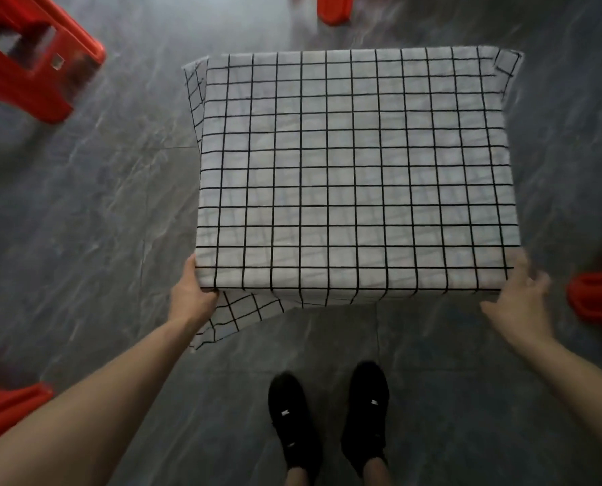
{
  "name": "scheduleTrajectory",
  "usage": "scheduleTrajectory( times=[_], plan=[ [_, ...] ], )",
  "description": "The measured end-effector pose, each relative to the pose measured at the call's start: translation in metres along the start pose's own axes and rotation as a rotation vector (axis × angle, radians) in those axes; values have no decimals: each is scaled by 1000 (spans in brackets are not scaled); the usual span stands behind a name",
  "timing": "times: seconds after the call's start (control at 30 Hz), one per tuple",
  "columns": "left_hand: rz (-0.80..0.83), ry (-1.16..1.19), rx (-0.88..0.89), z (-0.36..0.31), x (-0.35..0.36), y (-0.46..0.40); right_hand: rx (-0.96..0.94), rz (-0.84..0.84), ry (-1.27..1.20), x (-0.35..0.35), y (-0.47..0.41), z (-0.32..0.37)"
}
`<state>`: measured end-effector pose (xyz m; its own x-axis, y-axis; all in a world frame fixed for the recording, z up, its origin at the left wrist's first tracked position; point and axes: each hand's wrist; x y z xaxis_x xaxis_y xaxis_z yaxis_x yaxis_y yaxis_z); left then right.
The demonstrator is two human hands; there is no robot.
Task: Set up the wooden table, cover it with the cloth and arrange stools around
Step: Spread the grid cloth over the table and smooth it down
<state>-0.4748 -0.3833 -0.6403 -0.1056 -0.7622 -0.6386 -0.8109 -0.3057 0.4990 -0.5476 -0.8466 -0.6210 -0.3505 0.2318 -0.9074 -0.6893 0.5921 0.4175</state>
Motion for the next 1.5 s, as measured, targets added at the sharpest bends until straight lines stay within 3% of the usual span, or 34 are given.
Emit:
scheduleTrajectory(
  times=[0.23, 0.43, 0.67, 0.77, 0.87, 0.97, 1.07, 1.17, 1.23, 1.37, 1.5],
  plan=[
    [-9, 86, -68, -7, 5, -6, 118, 38, -97, -6, -26, -17],
    [-101, 289, -47, 3, 20, -3, 51, 59, -52, 0, -38, -24],
    [-205, 205, 66, 14, 25, -6, -26, -27, -30, 12, -42, -33],
    [-166, 203, 45, 13, 23, -6, -3, -2, -25, 12, -42, -29],
    [-70, 80, 96, 9, 14, -3, 17, 64, -52, 9, -36, -31],
    [-66, -25, 143, 3, 4, 11, -31, 9, -39, 3, -19, -31],
    [-82, -162, 398, -19, 6, 30, -189, -107, 84, -1, -6, -17],
    [115, -398, 573, -45, 24, 34, -416, -142, 260, 3, 4, 9],
    [254, -591, 630, -64, 47, 36, -468, -129, 281, 8, 14, 30],
    [358, -698, 541, -94, 94, 46, -463, -81, 211, 16, 26, 70],
    [318, -720, 489, -104, 106, 46, -455, -76, 219, 17, 24, 69]
  ],
)
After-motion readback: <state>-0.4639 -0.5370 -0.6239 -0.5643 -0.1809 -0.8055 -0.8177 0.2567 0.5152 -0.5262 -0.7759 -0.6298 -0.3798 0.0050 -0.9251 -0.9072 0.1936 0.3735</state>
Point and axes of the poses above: each hand's wrist, its own y-axis away from the middle knuckle, its own x-axis out of the palm, z = x × y, and after that the axes turned 13 degrees about y, right-handed
